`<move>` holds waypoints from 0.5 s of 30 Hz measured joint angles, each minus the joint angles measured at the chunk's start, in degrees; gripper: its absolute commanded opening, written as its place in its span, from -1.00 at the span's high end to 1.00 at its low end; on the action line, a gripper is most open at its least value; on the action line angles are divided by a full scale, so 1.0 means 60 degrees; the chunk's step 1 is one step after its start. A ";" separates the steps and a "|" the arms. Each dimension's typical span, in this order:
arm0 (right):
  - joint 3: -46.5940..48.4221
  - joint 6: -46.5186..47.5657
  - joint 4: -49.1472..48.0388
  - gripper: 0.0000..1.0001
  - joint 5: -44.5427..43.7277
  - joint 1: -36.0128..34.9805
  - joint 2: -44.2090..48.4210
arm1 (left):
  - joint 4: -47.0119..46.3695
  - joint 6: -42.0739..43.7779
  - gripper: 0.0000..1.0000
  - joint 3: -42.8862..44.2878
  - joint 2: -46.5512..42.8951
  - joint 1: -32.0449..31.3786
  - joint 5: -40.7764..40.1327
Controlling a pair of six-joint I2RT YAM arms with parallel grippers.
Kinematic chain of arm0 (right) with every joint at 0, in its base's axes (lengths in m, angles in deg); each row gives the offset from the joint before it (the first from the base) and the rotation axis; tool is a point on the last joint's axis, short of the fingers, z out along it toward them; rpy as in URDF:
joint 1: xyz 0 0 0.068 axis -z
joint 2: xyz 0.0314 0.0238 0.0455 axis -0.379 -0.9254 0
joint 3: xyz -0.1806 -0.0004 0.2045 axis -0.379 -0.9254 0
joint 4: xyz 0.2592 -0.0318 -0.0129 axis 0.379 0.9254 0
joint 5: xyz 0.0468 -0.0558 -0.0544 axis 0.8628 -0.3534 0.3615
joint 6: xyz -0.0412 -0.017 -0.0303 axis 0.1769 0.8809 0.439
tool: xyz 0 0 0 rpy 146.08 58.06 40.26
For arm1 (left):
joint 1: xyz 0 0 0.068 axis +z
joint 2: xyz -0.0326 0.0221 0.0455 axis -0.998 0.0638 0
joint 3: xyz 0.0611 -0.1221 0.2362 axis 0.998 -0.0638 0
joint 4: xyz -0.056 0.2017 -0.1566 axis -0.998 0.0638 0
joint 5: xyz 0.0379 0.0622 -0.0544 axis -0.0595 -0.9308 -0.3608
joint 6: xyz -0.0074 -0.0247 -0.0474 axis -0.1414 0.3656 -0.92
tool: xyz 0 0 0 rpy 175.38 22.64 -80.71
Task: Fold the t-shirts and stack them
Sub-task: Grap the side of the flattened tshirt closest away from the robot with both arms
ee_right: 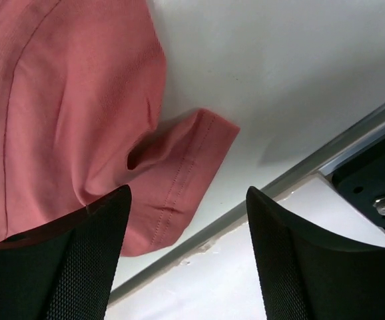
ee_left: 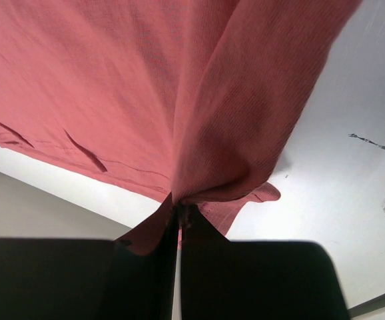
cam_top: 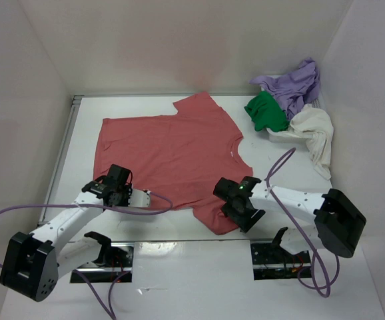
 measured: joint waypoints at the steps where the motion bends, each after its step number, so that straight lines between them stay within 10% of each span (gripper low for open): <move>1: 0.0000 -0.0069 -0.0040 -0.55 0.0004 0.0007 -0.0109 | 0.0007 0.0000 1.00 0.0000 -0.0011 -0.0007 0.0022; 7: 0.0157 -0.0011 -0.0455 -0.58 0.0222 0.0565 -0.1282 | 0.0036 -0.0004 1.00 0.0015 -0.0149 -0.0076 0.0062; 15: 0.0186 0.0233 -0.0947 1.00 0.0310 0.0787 -0.1392 | 0.0182 -0.0036 1.00 0.0018 -0.0251 -0.0091 0.0066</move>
